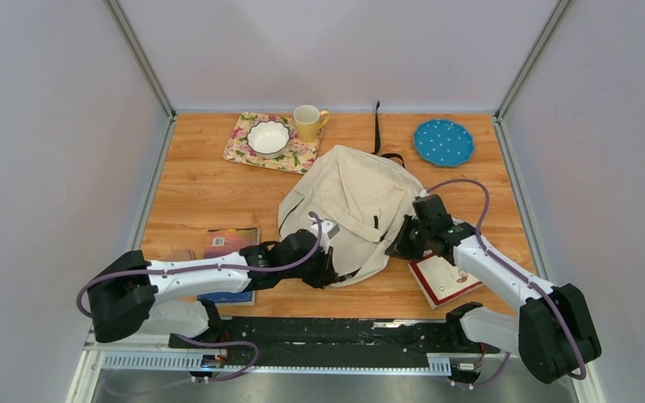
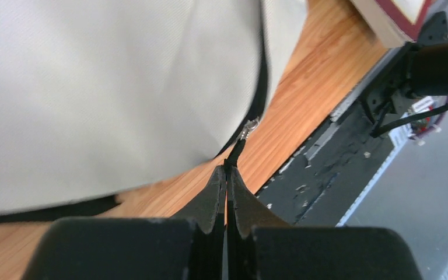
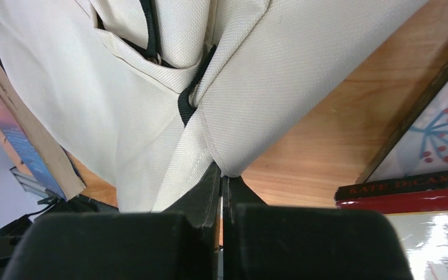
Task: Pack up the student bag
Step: Unzip the student bag at the center of the board.
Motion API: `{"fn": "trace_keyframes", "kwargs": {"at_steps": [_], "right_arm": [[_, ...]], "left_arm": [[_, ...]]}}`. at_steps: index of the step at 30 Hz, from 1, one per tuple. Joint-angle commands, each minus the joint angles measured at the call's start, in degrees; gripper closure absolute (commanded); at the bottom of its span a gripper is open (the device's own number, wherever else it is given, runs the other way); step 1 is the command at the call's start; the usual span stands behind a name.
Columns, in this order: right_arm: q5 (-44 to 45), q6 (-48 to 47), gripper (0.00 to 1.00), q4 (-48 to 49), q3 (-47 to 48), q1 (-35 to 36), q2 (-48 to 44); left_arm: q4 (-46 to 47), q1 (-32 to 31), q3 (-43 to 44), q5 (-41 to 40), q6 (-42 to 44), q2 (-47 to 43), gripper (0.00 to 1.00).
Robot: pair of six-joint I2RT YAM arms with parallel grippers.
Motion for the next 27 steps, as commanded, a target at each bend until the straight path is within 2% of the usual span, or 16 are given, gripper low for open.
{"fn": "trace_keyframes", "kwargs": {"at_steps": [1, 8, 14, 17, 18, 20, 21, 24, 27], "right_arm": [[6.78, -6.49, 1.00, 2.09, 4.82, -3.09, 1.78], [5.03, -10.53, 1.00, 2.96, 7.54, -5.82, 4.94], [2.57, -16.75, 1.00, 1.74, 11.50, -6.25, 8.10], [-2.60, -18.27, 0.68, -4.23, 15.10, -6.26, 9.25], [-4.98, -17.83, 0.48, -4.77, 14.84, -6.26, 7.77], [-7.28, -14.86, 0.39, -6.26, 13.27, -6.26, 4.96], [-7.20, -10.06, 0.35, -6.79, 12.30, -6.26, 1.64], [-10.62, -1.53, 0.33, -6.00, 7.03, -6.17, -3.39], [-11.33, 2.90, 0.32, -6.70, 3.87, -4.85, -9.54]], "left_arm": [[-9.22, -0.43, -4.31, -9.00, -0.26, -5.70, 1.00], [-12.56, -0.43, -7.66, -15.86, -0.97, -11.50, 1.00], [-10.46, -0.52, -5.12, -15.78, 0.78, -10.72, 1.00], [-8.79, -0.43, -2.49, -12.81, 3.33, -9.93, 1.00], [-8.35, -0.52, -1.87, -11.92, 3.77, -9.66, 1.00], [-6.86, -0.52, -0.20, -9.46, 4.65, -8.70, 1.00], [-6.50, -0.52, 0.42, -8.76, 4.92, -8.26, 1.00], [-6.32, -0.61, 2.79, -7.52, 5.53, -5.97, 1.00], [-5.97, -0.70, 4.37, -6.99, 5.89, -4.39, 1.00]]}}
